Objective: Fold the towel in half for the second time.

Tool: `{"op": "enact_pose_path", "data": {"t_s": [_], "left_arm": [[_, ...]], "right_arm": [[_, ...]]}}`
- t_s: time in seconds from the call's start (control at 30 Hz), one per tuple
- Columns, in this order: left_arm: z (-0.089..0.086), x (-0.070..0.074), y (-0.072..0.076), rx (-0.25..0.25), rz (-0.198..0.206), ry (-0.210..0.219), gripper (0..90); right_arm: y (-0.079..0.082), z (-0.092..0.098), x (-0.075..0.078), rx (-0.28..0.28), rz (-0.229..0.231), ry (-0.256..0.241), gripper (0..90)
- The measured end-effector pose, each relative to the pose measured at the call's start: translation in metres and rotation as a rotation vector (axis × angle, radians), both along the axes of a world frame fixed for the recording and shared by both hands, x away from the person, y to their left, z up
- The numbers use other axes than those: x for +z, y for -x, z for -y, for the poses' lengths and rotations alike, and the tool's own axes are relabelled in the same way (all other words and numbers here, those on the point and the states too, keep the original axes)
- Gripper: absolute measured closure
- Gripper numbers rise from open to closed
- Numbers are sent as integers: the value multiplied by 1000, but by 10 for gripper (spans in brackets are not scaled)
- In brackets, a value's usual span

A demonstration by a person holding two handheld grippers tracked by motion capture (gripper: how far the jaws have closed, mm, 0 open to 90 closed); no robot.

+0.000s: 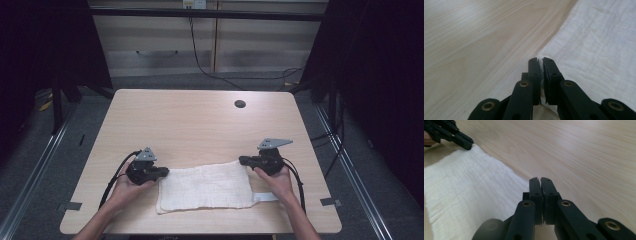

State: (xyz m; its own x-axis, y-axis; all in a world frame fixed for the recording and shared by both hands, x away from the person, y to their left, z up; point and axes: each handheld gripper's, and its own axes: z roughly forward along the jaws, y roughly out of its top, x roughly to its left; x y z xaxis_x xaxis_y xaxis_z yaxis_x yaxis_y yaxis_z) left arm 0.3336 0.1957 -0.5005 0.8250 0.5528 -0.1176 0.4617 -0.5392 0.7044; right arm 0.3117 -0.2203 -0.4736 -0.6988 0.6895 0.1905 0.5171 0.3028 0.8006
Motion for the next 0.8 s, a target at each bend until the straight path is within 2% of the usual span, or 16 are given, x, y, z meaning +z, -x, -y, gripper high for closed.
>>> {"op": "enact_pose_path", "data": {"t_s": [0.3,0.37,0.47,0.63,0.67,0.8], "left_arm": [[-2,-1,-3,6,2,13,851],[-2,-2,-10,31,-4,19,851],[-4,-3,-20,70,-14,34,852],[-4,-2,-21,72,6,6,853],[-3,-2,-21,77,3,13,853],[-2,-1,-21,79,14,-2,853]], "right_arm": [[6,-4,13,28,31,-41,883],[5,-7,15,13,46,-31,884],[-5,-9,16,8,44,-33,884],[-16,-12,18,15,57,-46,884],[-16,-13,19,22,64,-51,884],[-9,-17,21,53,67,-48,884]]}}
